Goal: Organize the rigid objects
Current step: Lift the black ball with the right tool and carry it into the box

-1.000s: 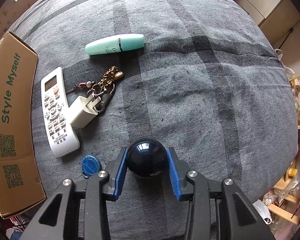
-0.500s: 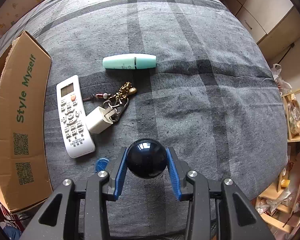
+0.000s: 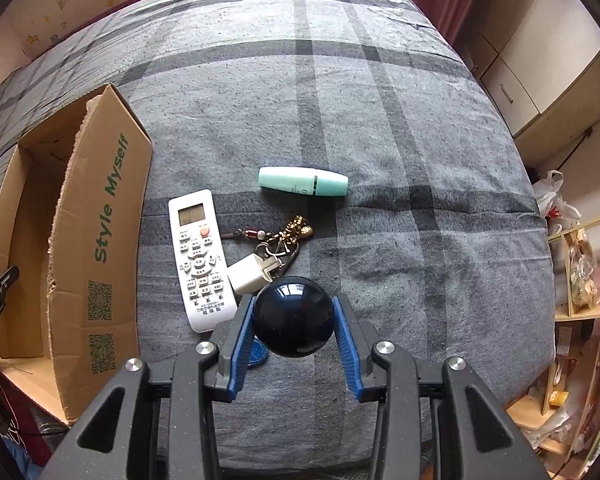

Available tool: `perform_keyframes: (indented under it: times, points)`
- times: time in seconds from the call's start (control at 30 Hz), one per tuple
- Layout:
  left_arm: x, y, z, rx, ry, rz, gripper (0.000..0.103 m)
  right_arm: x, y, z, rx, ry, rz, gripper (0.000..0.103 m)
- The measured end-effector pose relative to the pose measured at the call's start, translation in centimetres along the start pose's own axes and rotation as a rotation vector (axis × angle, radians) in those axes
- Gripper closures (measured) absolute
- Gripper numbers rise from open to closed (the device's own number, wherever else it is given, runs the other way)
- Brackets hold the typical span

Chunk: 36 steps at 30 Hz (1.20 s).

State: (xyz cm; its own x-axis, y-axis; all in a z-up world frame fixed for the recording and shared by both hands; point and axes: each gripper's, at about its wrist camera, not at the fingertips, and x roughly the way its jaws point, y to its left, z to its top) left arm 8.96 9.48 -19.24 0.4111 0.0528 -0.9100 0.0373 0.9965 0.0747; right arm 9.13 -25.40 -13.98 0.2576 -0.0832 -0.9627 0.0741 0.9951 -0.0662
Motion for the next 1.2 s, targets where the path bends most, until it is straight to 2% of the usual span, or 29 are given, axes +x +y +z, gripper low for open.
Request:
perform_keyframes:
  times: [0.63,1.2]
  points:
    - [0.0,0.1,0.1,-0.006,0.001,-0.007,0.091,-4.6,5.6,2.3,-0.128,-0.096,0.05,0.062]
    - [0.0,0.1,0.0,-0.005,0.001,-0.007,0.091,-6.1,11.6,3.3,-0.234,-0.128,0.103,0.062]
